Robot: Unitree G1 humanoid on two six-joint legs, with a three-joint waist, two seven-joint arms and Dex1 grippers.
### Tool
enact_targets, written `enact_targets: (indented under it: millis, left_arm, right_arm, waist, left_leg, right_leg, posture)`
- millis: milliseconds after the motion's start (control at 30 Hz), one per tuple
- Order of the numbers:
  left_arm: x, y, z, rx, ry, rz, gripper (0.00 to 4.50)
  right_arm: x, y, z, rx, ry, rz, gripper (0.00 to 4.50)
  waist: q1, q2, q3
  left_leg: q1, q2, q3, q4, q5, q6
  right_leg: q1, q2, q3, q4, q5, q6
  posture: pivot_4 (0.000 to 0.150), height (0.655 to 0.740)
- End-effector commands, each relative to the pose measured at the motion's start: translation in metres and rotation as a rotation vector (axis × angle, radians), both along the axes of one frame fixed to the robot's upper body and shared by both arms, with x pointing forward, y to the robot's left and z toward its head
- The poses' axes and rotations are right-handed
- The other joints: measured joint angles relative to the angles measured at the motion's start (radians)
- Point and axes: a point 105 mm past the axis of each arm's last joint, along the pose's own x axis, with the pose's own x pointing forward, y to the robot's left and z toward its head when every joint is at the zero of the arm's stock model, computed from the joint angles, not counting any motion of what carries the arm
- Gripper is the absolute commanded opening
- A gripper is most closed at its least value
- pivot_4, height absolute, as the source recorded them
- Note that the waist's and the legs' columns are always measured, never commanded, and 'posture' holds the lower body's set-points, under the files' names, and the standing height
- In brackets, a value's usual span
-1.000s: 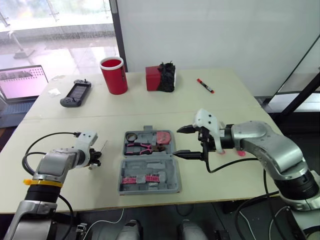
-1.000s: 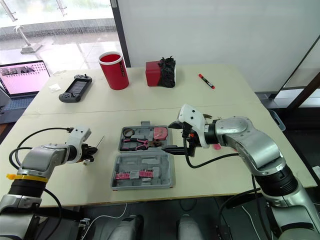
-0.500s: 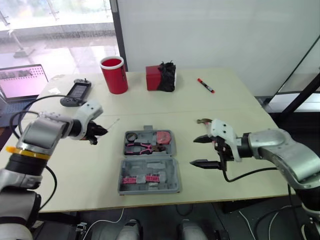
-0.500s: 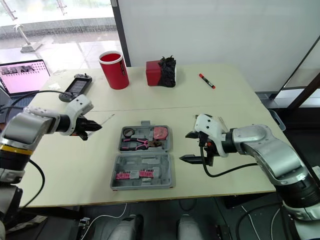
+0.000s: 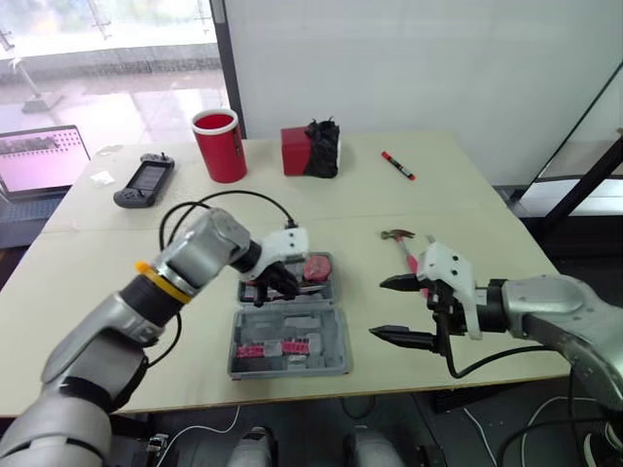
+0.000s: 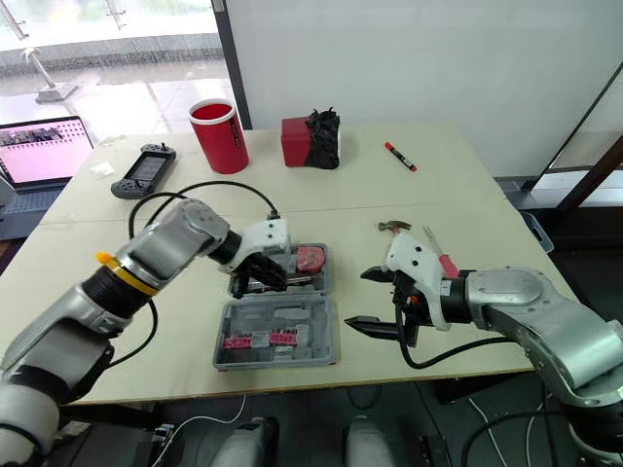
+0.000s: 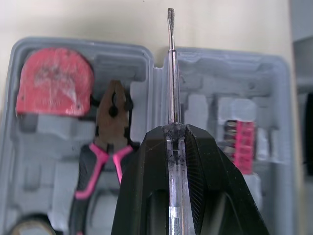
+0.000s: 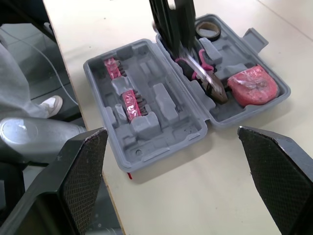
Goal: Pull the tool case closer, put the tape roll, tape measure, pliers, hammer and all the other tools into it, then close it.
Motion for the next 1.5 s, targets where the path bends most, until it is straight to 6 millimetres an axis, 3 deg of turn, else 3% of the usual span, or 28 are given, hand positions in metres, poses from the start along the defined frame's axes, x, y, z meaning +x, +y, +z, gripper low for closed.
enact_targets:
  millis: [33,333,833,1033,1267,1500]
  left_arm:
    - [0.005,0.005,0.001,0.109,-0.050,-0.050,0.03]
    - [0.000,0.025,-0.019,0.288,0.016,-0.094,0.03]
    - [0.000,0.026,-0.037,0.347,-0.024,-0.086,0.03]
    - [0.002,0.017,-0.042,0.304,-0.014,-0.058,0.03]
    - [0.004,0.009,-0.041,0.307,-0.031,-0.097,0.03]
    - [0.010,0.015,-0.041,0.330,-0.042,-0.075,0.03]
  right_arm:
    - [-0.002,0.005,0.009,0.026,-0.056,-0.015,4.50]
    - [-0.004,0.010,0.005,0.028,-0.059,-0.040,4.50]
    - [-0.002,0.012,-0.002,0.014,-0.024,-0.011,4.50]
    - [0.000,0.013,-0.003,0.017,-0.018,-0.012,4.50]
    - [-0.001,0.015,-0.004,0.019,0.005,-0.003,4.50]
    - [0.000,0.014,-0.005,0.013,0.005,-0.009,4.50]
  waist:
    - [0.002,0.000,0.000]
    - [0.002,0.000,0.000]
    - [0.002,0.000,0.000]
    - [0.004,0.000,0.000]
    - [0.003,0.000,0.000]
    - [0.003,0.000,0.000]
  left_leg:
    - [0.000,0.000,0.000,0.000,0.000,0.000]
    - [0.000,0.000,0.000,0.000,0.000,0.000]
    - [0.000,0.000,0.000,0.001,0.000,0.000]
    - [0.000,0.000,0.000,0.002,0.000,0.000]
    - [0.000,0.000,0.000,0.009,-0.004,0.007]
    - [0.000,0.000,0.000,0.012,-0.006,0.010]
  right_leg:
    - [0.000,0.000,0.000,0.000,0.000,0.000]
    - [0.000,0.000,0.000,0.000,0.000,0.000]
    - [0.001,0.000,0.000,0.000,0.000,0.000]
    - [0.001,0.000,0.000,0.000,0.000,0.000]
    - [0.004,0.000,-0.001,0.000,0.000,0.001]
    - [0.006,0.000,-0.001,0.000,-0.001,0.001]
  posture:
    - [0.150,0.7400]
    - [0.150,0.7400]
    - [0.150,0.7400]
    - [0.150,0.7400]
    - [0.150,0.7400]
    - [0.150,0.7400]
